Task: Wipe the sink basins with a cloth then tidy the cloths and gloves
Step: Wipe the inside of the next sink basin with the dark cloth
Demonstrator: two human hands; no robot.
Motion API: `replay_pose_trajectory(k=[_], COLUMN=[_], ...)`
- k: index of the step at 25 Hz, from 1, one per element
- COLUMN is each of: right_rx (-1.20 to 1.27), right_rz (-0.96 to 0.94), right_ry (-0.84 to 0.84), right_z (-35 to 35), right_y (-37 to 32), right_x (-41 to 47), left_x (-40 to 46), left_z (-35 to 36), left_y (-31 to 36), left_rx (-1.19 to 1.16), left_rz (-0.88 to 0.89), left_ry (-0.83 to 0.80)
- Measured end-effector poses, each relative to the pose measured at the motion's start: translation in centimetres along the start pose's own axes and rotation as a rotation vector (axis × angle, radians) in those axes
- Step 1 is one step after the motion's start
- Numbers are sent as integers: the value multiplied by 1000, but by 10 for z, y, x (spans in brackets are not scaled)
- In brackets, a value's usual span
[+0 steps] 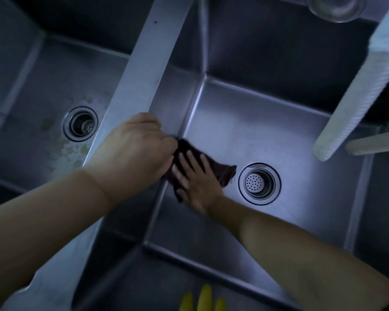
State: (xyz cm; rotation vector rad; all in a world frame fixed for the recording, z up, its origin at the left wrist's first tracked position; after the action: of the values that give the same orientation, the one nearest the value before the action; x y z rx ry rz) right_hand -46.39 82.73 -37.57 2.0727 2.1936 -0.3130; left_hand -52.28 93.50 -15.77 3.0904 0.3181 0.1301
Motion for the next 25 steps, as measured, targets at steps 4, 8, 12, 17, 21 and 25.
replay_pose_trajectory(k=[4, 8, 12, 17, 21, 25], right_rx=[-68, -51, -32, -39, 17, 38], right_rz=[-317, -546, -553, -10, 243, -8], right_ry=[-41, -31, 28, 8, -9, -3], right_z=[10, 17, 13, -2, -3, 7], right_y=[-33, -6, 47, 80, 43, -23], right_x=[-70, -122, -109, -16, 16, -17], left_x=[0, 2, 2, 0, -1, 0], left_z=[-2, -5, -3, 1, 2, 1], left_y=[3, 4, 3, 1, 1, 1], left_rx=[27, 37, 28, 27, 36, 43], left_rz=[7, 10, 10, 1, -3, -36], left_ry=[20, 25, 7, -17, -30, -90])
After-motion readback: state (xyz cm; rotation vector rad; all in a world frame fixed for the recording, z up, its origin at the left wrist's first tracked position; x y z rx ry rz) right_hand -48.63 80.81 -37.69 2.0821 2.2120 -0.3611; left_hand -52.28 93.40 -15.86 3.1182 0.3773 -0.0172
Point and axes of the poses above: each hand's wrist, its own x-axis towards the middle knuckle, its own z-axis out of the palm, y = z × x, the point moved 3 cm from there along x, towards the middle knuckle, and after that the axes turned 4 degrees about -x, right-handed, at the moved point
